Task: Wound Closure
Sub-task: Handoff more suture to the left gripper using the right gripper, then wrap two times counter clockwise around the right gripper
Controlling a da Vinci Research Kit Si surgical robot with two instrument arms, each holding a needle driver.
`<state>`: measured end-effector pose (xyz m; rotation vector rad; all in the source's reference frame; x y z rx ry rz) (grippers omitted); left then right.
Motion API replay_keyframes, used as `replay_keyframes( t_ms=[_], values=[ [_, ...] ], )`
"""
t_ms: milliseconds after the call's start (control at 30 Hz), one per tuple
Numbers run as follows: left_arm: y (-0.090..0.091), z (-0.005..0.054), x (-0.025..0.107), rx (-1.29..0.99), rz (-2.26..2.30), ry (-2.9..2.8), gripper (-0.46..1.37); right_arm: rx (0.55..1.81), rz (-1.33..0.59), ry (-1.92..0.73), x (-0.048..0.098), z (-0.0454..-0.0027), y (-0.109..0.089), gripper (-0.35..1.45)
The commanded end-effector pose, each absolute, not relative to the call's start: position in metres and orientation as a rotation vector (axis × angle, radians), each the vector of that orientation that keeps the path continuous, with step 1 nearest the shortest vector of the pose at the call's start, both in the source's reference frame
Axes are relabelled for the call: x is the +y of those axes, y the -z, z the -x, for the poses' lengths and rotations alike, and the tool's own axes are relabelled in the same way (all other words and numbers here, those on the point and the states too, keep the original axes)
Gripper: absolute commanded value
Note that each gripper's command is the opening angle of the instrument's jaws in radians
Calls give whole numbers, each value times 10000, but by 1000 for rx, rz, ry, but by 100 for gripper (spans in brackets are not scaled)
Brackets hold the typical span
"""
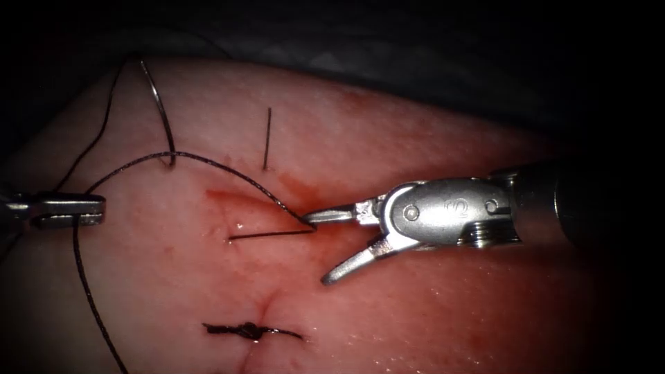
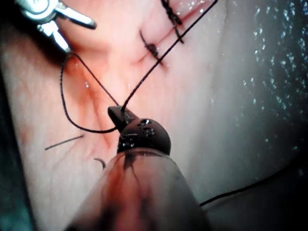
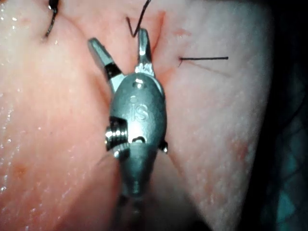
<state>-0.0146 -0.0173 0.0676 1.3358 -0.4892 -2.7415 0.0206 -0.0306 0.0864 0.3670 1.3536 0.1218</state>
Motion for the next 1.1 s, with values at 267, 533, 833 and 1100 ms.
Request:
replay_keyframes(
  t_ms=[267,533,833,1100],
  values=[
    [-674,149,-174,-494,-1331,2745,-35,1304,-312,-228,-272,-191,-869,101],
    [-673,156,-177,-489,-1344,2741,-35,1285,-301,-280,-237,-188,-876,80],
    [-673,163,-179,-486,-1351,2731,-35,1283,-295,-281,-235,-194,-888,77],
    [-673,164,-180,-485,-1353,2729,-35,1282,-298,-285,-236,-194,-888,76]
  ],
)
